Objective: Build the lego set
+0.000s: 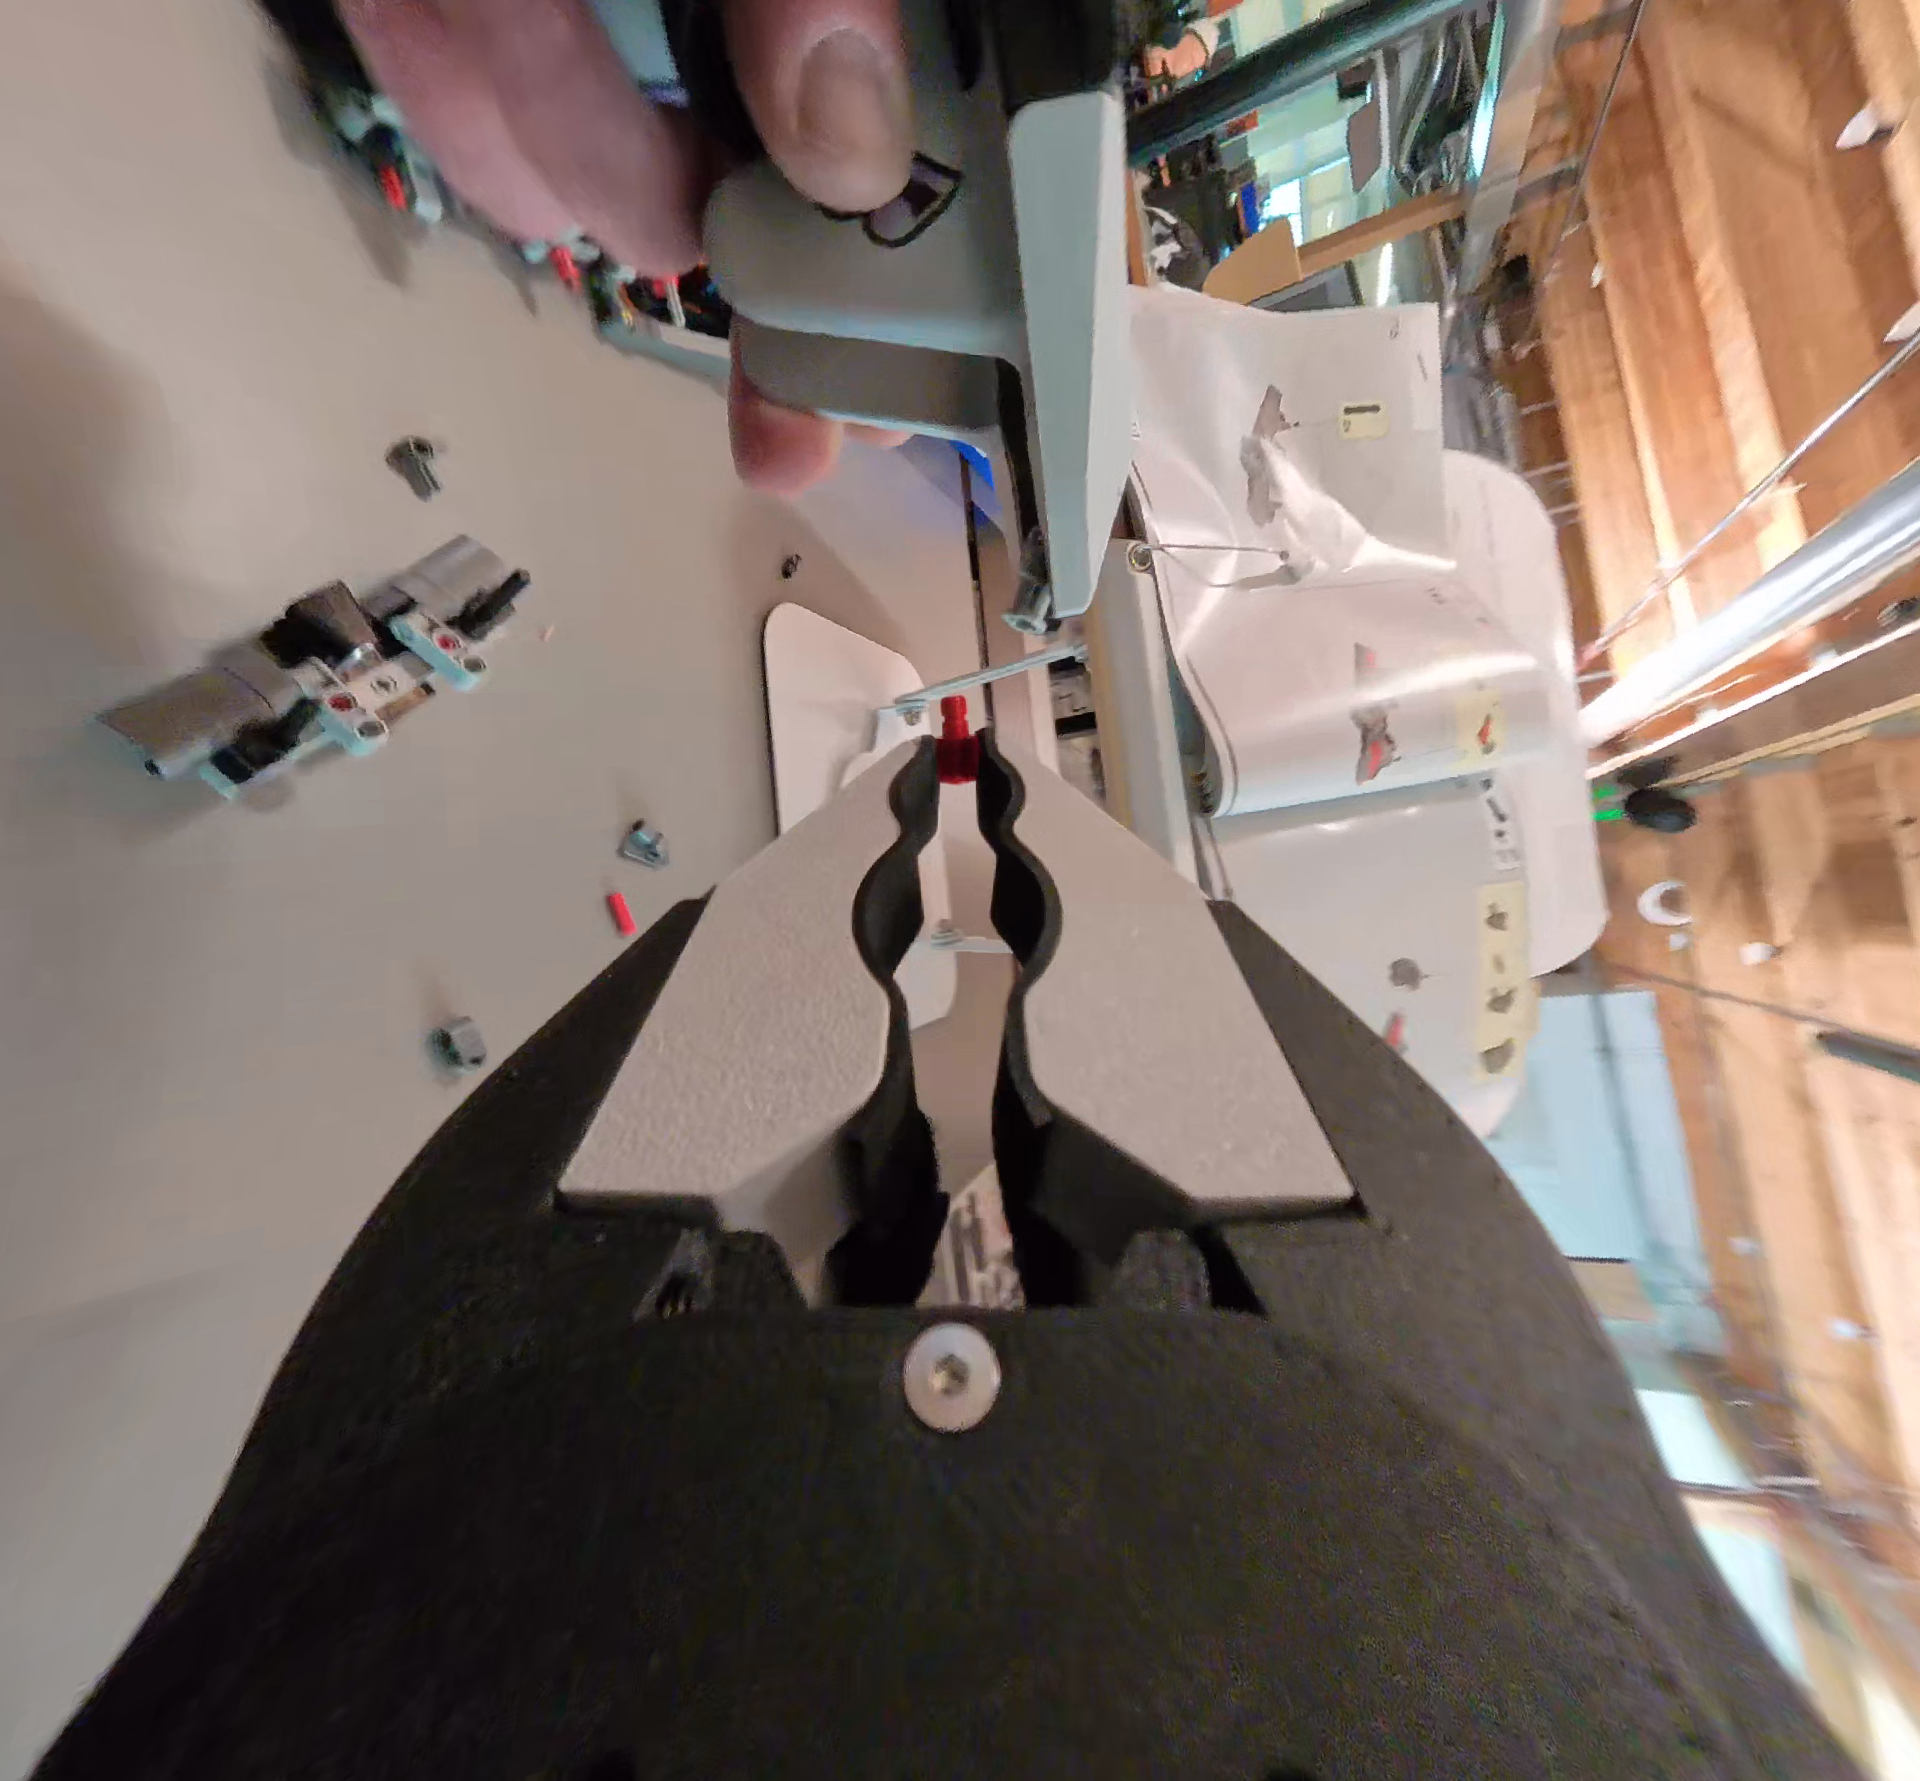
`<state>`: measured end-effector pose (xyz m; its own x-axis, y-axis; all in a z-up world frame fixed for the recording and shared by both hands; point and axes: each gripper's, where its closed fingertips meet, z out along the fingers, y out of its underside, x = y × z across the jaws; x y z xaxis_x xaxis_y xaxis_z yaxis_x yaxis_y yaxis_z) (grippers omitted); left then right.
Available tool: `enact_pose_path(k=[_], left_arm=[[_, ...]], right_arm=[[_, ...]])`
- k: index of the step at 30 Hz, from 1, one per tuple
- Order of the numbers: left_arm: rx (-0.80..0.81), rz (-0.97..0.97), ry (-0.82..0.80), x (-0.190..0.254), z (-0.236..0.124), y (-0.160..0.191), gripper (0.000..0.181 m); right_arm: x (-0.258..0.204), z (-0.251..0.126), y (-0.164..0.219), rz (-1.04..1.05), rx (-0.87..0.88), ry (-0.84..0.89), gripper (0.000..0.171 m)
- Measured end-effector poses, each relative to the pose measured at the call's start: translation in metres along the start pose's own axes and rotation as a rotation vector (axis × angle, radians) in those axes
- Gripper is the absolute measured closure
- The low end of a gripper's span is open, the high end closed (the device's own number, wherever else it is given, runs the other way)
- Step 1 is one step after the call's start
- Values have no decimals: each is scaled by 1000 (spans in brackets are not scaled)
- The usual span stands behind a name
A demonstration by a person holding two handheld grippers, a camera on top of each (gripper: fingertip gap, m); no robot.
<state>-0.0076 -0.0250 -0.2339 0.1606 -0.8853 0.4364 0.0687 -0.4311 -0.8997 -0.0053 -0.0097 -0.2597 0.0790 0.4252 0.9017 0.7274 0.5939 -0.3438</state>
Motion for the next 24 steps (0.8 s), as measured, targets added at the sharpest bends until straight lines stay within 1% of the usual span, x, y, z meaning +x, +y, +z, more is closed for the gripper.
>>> enact_pose_path(k=[3, 8, 13, 24], left_arm=[[105, -40, 14, 0, 1, -12, 177], [197, -106, 51, 0, 1, -19, 177], [261, -144, 77, 4, 0, -21, 177], [332, -120, 18, 6, 3, -21, 177]], right_arm=[[3, -1, -3, 161, 26, -45, 167], [15, -5, -10, 259, 63, -10, 167], [23, -6, -15, 292, 70, 24, 167], [25, -6, -15, 378, 64, 31, 167]])
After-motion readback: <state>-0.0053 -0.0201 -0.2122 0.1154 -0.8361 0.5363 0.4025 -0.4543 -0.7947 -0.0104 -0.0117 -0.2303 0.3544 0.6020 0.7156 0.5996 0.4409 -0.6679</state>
